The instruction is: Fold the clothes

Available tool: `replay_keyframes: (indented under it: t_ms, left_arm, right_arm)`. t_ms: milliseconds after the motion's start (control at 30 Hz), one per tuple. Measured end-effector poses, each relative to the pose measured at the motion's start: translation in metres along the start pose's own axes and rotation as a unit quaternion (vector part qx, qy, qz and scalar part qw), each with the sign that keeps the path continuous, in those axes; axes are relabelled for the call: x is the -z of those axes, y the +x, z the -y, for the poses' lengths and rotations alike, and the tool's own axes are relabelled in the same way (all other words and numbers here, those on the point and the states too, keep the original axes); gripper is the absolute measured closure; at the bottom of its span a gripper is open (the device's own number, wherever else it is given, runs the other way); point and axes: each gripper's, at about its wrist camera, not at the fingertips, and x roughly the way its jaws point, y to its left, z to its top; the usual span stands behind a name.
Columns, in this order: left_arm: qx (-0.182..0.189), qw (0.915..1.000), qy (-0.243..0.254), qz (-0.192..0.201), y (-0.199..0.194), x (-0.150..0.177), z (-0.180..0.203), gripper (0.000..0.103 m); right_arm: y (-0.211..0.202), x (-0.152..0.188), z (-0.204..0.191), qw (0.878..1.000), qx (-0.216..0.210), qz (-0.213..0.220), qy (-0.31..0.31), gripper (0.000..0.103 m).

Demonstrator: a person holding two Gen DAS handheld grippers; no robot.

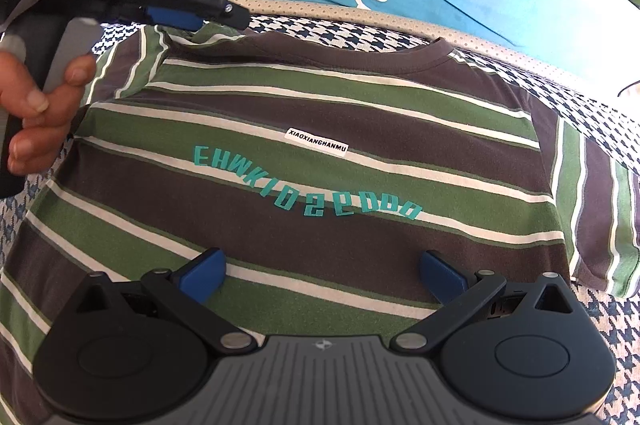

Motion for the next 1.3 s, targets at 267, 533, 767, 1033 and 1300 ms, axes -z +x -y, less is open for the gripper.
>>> replay_keyframes:
  t_ms: [267, 533, 767, 1033, 1300]
  left_arm:
    - [0.003, 0.9994, -0.015, -0.030, 0.024, -0.003, 0.002, 0.038]
    - [0.013, 0.9992, 0.017, -0.035, 0.024, 0.010, 0.014, 0.071]
    - [-0.022, 0.9966, 0.080, 0.005, 0.003, 0.013, 0.031, 0.092]
    - [-0.088, 0.9864, 0.121, 0.067, -0.004, 0.003, 0.052, 0.092]
    - [-0.112, 0.9840, 0.113, 0.080, 0.014, -0.004, 0.051, 0.092]
  right_arm:
    - [0.000, 0.000, 0.001, 1.000, -0.003, 0.000, -0.002, 0.000]
    - [0.002, -0.001, 0.001, 1.000, -0.002, 0.000, -0.002, 0.000]
    - [0.001, 0.000, 0.001, 1.000, -0.001, 0.000, -0.001, 0.000]
    - [0.000, 0.002, 0.000, 1.000, 0.000, -0.001, 0.002, 0.000]
    - [-0.002, 0.005, 0.002, 1.000, -0.007, 0.001, 0.001, 0.000]
